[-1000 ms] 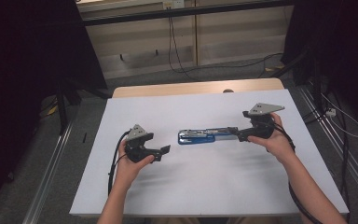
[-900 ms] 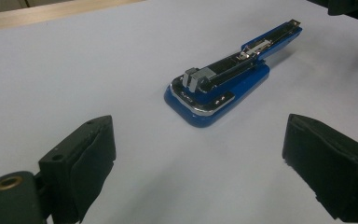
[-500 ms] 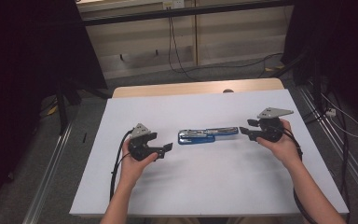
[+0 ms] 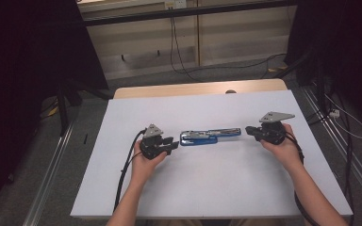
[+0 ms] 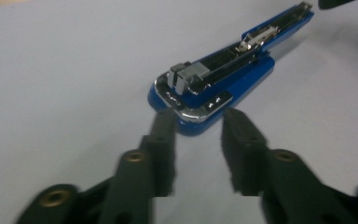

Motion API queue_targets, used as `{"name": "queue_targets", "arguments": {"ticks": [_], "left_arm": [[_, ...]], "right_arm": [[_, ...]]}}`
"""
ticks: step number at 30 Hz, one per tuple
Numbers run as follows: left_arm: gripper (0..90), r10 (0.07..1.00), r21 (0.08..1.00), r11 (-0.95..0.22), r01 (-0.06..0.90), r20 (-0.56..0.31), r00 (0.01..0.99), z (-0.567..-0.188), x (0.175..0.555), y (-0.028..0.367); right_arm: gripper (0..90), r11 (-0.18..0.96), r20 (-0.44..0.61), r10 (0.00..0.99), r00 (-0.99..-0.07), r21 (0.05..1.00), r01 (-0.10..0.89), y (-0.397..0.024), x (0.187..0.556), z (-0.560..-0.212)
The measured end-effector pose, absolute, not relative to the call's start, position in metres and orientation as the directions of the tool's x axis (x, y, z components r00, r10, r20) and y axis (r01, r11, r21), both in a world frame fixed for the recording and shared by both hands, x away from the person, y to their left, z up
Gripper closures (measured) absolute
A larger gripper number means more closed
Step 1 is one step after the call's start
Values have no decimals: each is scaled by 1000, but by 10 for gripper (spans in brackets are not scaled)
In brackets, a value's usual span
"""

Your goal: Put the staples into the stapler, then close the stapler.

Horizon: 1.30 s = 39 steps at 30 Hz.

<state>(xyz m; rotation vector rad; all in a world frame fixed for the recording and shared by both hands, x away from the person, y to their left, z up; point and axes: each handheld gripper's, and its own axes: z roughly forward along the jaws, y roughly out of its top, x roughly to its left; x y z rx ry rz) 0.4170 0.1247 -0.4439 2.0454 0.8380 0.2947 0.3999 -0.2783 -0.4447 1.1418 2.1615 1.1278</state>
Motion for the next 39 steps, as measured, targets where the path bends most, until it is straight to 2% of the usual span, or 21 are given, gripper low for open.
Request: {"name": "queue_targets", "arguments": {"ticks": [4,7,29,39], "left_arm": [[847,678,807,-377,455,-95,729,-448,422,121],[900,678,803,-368,469,-114,726,-451,425,118],[900,653,810,-375,451,-115,748,-460,431,102],[900,648,808,-389,442,-101,755,-460,430,101]], "right_arm": [[900,353,-24,815,-579,813,463,-273,401,-446],[900,362,-28,814,-580,804,471,-270,401,-447],[900,433,-67,800,-596,753,496,-263,407,-454],[900,430,-51,795,-604,749,504,-264,406,-455]]}}
